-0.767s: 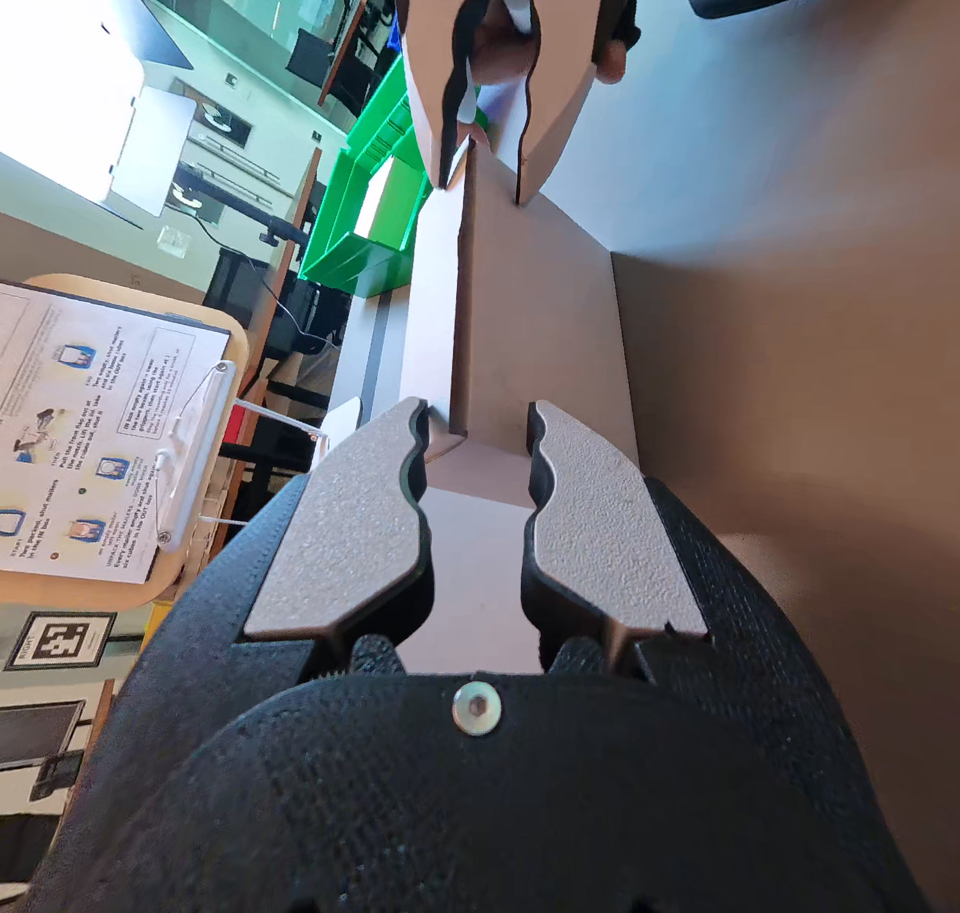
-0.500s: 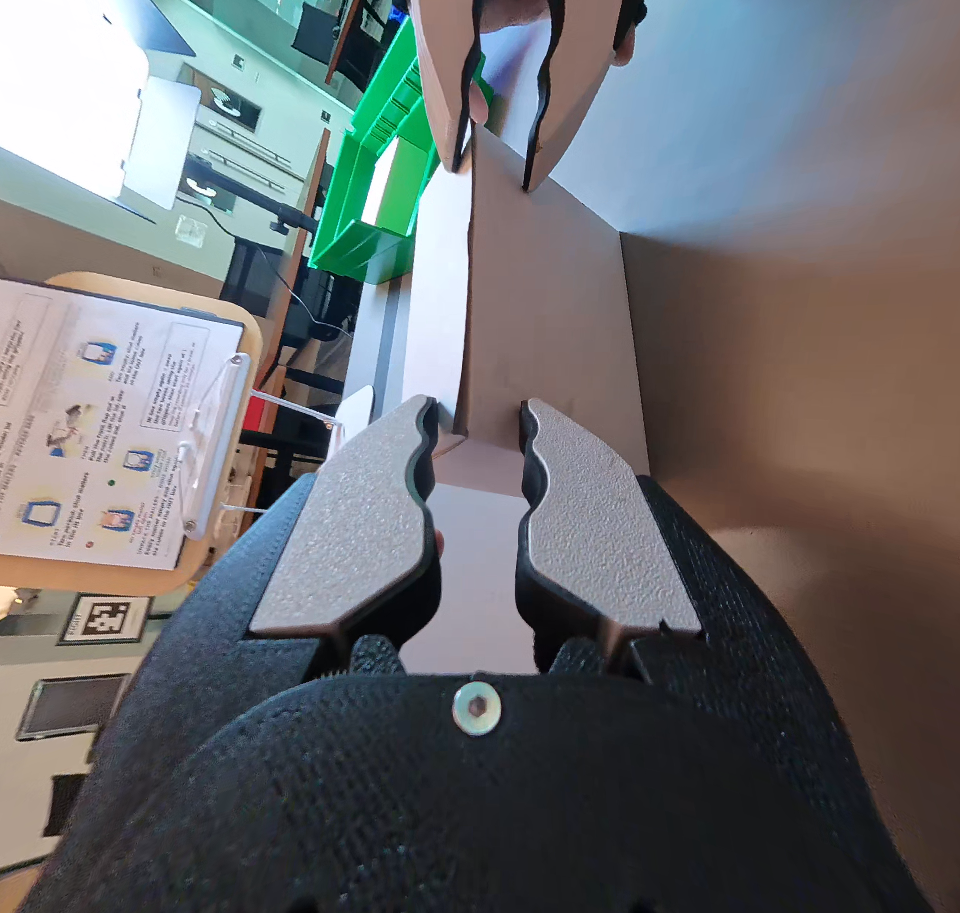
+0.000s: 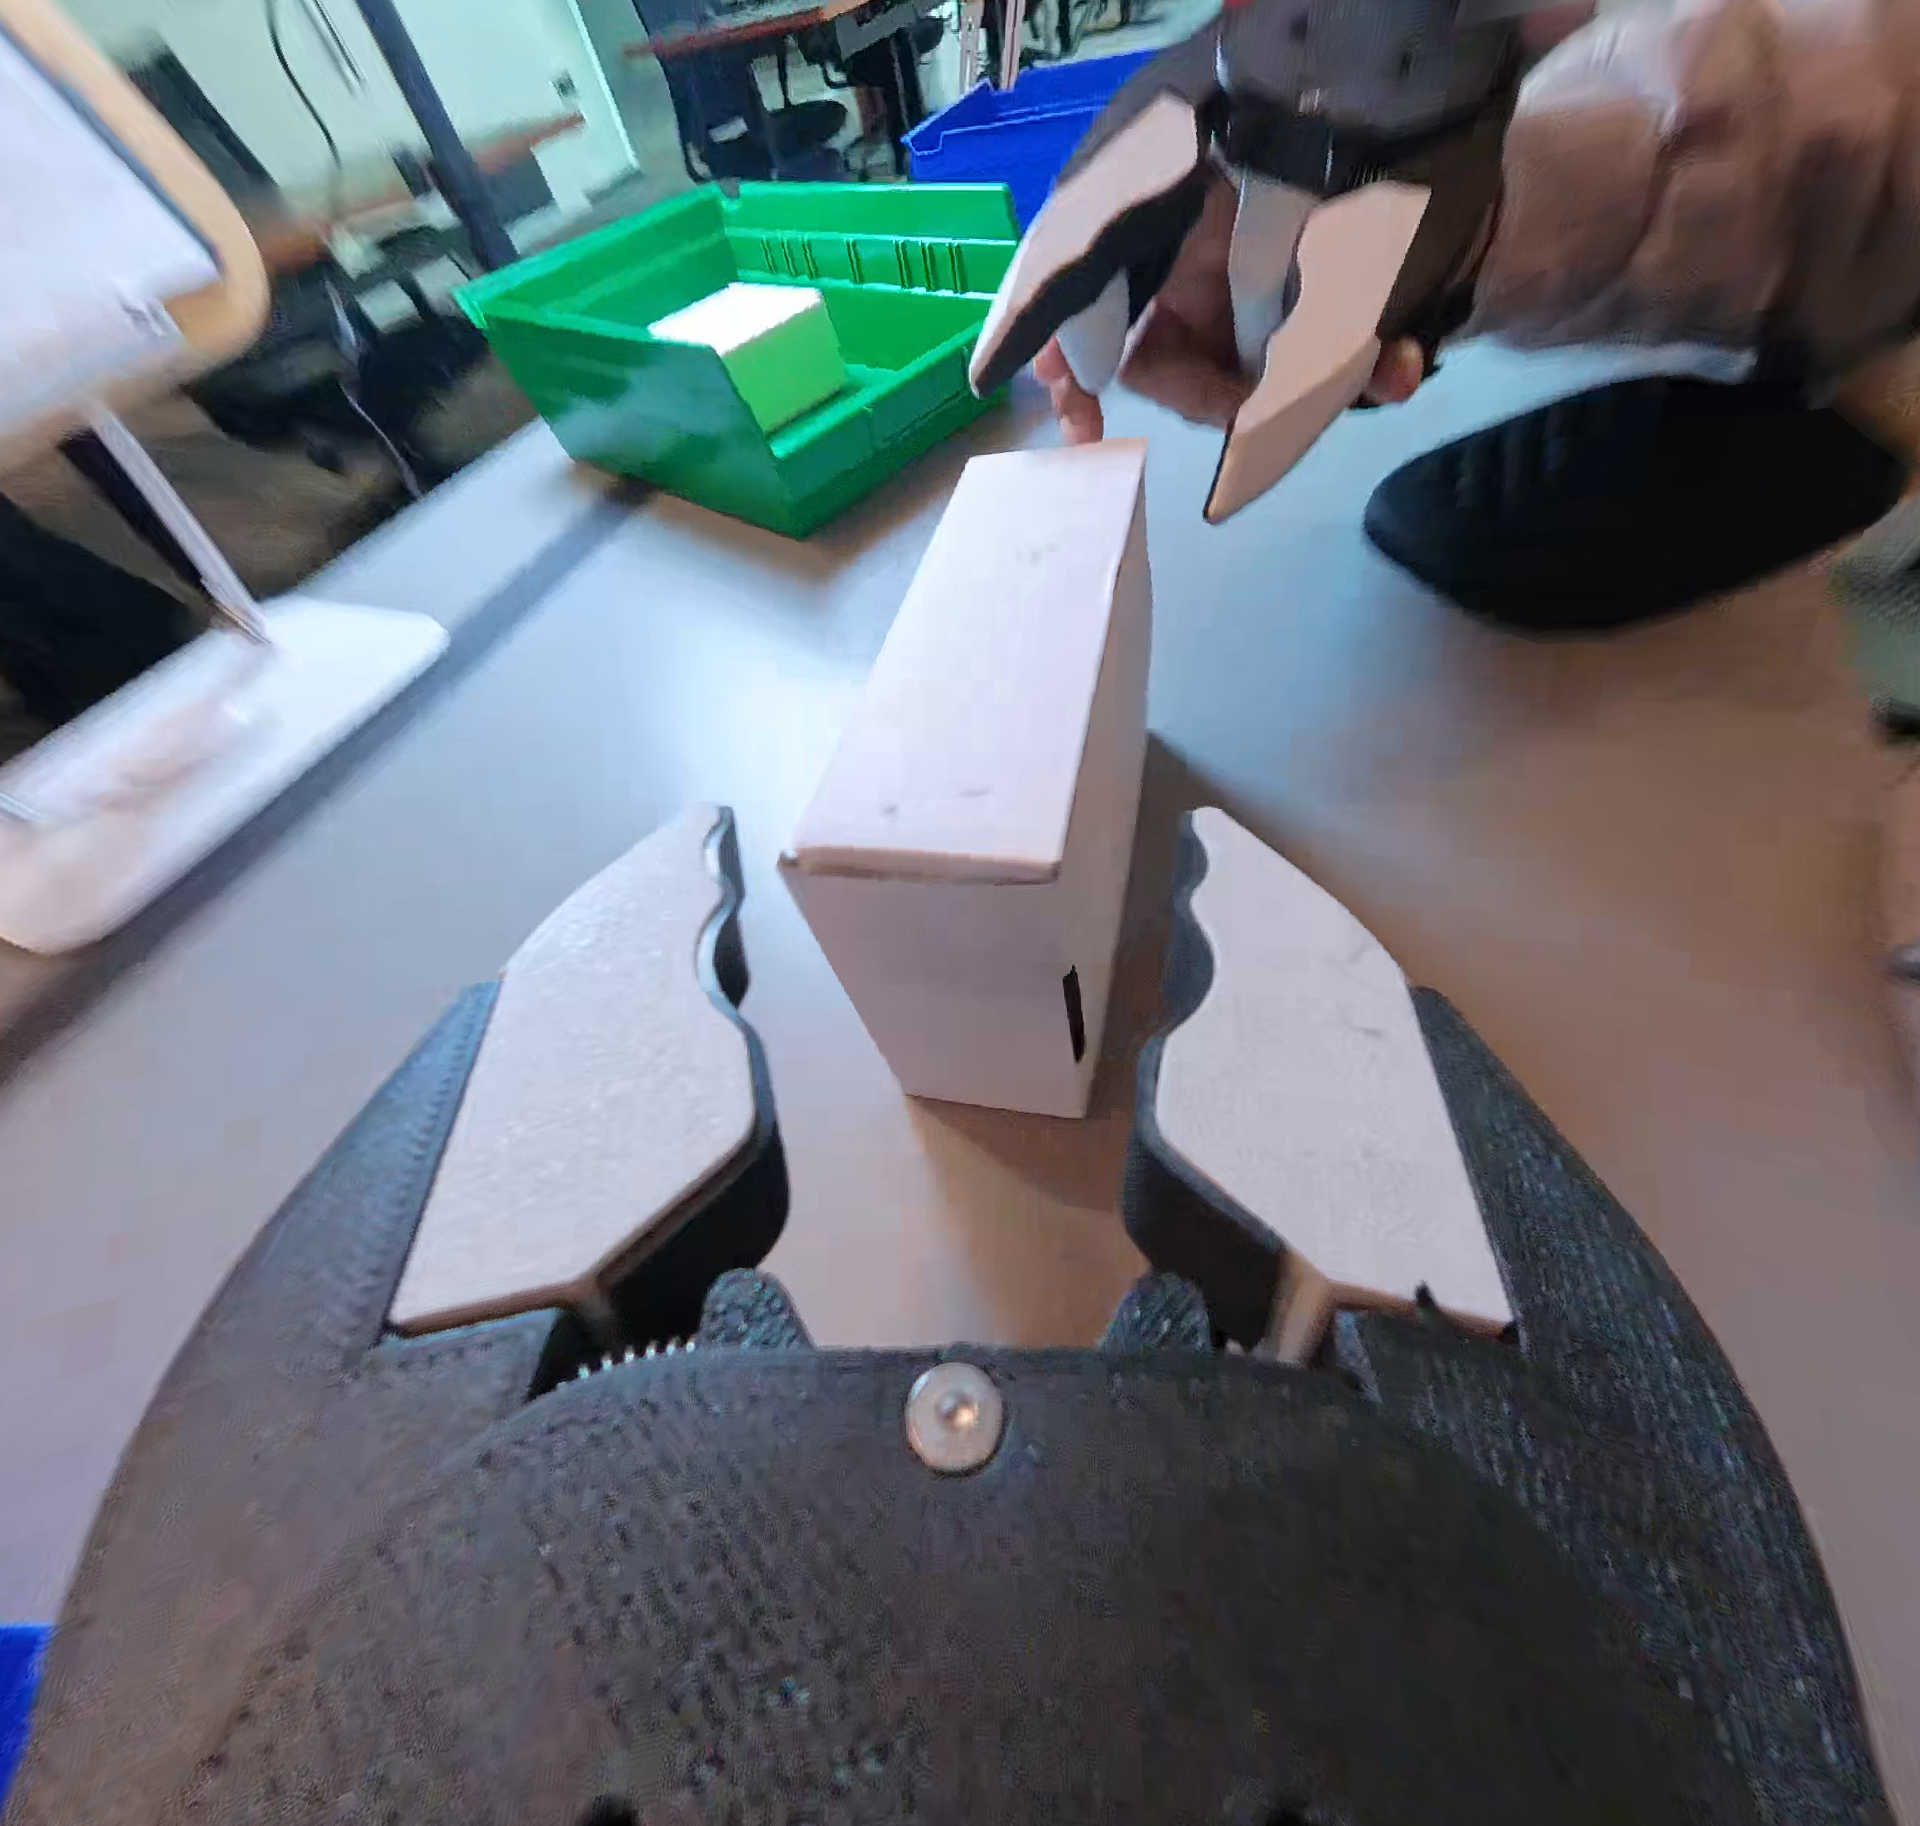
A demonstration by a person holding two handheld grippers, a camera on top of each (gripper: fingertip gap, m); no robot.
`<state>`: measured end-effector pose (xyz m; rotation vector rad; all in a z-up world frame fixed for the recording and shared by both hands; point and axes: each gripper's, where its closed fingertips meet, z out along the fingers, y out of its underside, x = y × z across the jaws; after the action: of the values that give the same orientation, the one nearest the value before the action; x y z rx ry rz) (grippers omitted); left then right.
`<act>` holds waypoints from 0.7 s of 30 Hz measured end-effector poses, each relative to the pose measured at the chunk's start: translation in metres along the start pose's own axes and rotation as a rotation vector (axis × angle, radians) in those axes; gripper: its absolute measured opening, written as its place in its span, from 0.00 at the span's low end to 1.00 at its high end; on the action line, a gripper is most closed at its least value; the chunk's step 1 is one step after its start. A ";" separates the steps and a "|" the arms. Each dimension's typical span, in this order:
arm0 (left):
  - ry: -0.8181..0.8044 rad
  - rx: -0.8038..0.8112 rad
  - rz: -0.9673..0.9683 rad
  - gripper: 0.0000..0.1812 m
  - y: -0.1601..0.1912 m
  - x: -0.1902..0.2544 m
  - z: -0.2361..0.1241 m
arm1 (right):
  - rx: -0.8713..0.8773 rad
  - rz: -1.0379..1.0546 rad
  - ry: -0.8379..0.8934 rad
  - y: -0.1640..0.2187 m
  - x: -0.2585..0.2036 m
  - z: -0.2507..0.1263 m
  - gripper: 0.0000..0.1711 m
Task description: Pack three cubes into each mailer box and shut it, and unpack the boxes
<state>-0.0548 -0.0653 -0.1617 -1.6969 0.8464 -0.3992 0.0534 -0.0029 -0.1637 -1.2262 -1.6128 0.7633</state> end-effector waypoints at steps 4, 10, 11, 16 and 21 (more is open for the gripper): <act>0.189 -0.136 -0.228 0.51 0.032 0.000 0.017 | -0.093 0.232 -0.186 0.031 0.003 0.012 0.49; 0.122 -0.180 0.190 0.36 0.034 -0.005 0.028 | -0.118 0.014 -0.168 0.029 0.001 0.028 0.36; 0.067 -0.173 0.303 0.36 0.031 -0.010 0.028 | -0.110 -0.092 -0.104 0.026 0.005 0.027 0.36; -0.135 -0.245 0.707 0.36 0.047 -0.028 0.038 | -0.154 -0.602 0.200 0.038 0.019 0.027 0.36; -0.154 -0.212 0.796 0.36 0.051 -0.024 0.040 | -0.127 -0.649 0.288 0.048 0.013 0.026 0.36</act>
<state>-0.0612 -0.0255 -0.2175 -1.4074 1.3885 0.3687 0.0458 0.0260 -0.2119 -0.7705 -1.6875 0.0721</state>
